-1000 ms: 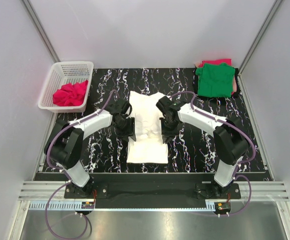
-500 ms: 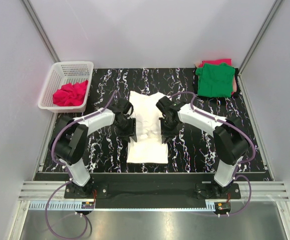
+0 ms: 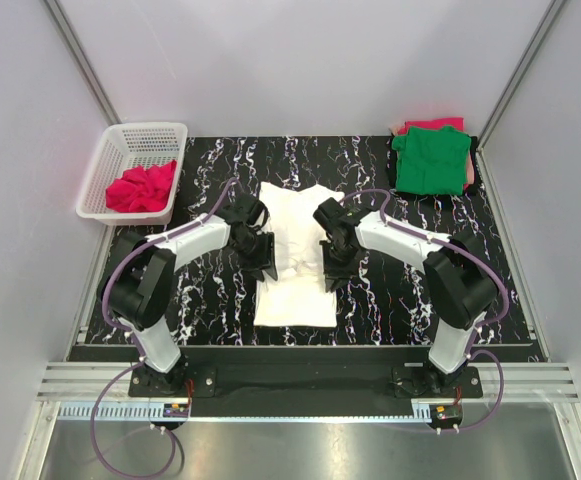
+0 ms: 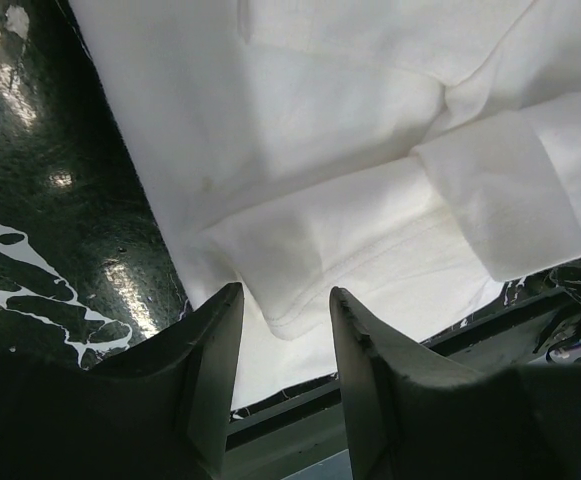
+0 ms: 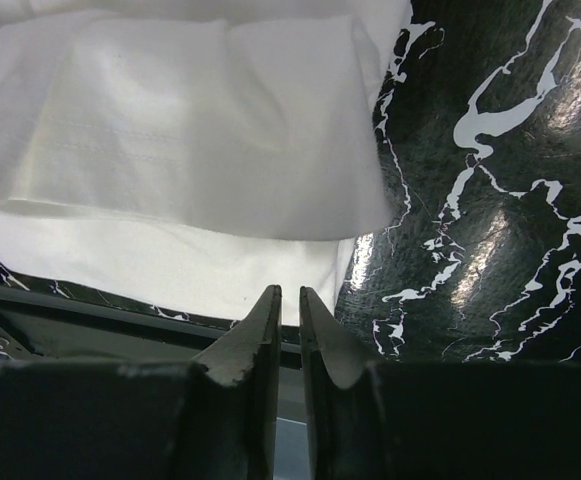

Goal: Fold and stack the t-shirts
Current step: Fold the tshirt

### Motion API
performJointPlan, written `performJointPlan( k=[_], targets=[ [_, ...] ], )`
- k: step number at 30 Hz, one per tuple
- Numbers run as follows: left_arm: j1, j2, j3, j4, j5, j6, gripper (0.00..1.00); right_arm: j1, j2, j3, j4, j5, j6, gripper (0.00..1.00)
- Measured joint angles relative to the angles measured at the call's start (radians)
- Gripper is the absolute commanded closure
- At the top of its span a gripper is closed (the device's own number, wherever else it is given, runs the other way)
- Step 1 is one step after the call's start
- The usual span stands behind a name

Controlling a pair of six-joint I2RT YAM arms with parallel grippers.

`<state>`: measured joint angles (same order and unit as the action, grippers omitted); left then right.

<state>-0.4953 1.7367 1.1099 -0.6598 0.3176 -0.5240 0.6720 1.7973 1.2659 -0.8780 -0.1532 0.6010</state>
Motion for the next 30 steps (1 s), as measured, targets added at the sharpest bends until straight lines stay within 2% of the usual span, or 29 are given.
performJointPlan(
  k=[11, 14, 16, 19, 25, 30],
  targets=[
    [0.000, 0.031, 0.008, 0.000, 0.003, 0.000, 0.60, 0.000, 0.003, -0.004, 0.018, -0.014, 0.003, 0.80],
    [-0.003, 0.038, 0.012, 0.000, 0.005, -0.002, 0.68, 0.000, 0.003, -0.005, 0.020, -0.018, 0.003, 0.80],
    [-0.007, 0.042, 0.017, 0.000, 0.005, -0.004, 0.80, 0.000, 0.003, -0.005, 0.020, -0.018, 0.003, 0.80],
    [-0.010, 0.050, 0.029, 0.001, 0.009, -0.006, 0.93, 0.000, 0.003, -0.008, 0.021, -0.023, 0.003, 0.80],
    [-0.011, 0.052, 0.056, -0.002, 0.009, -0.010, 0.99, 0.000, 0.006, -0.019, 0.023, -0.025, 0.006, 0.80],
    [-0.003, 0.053, 0.109, -0.005, 0.008, -0.023, 0.97, 0.000, 0.013, -0.034, 0.028, -0.025, 0.006, 0.81]
  ],
)
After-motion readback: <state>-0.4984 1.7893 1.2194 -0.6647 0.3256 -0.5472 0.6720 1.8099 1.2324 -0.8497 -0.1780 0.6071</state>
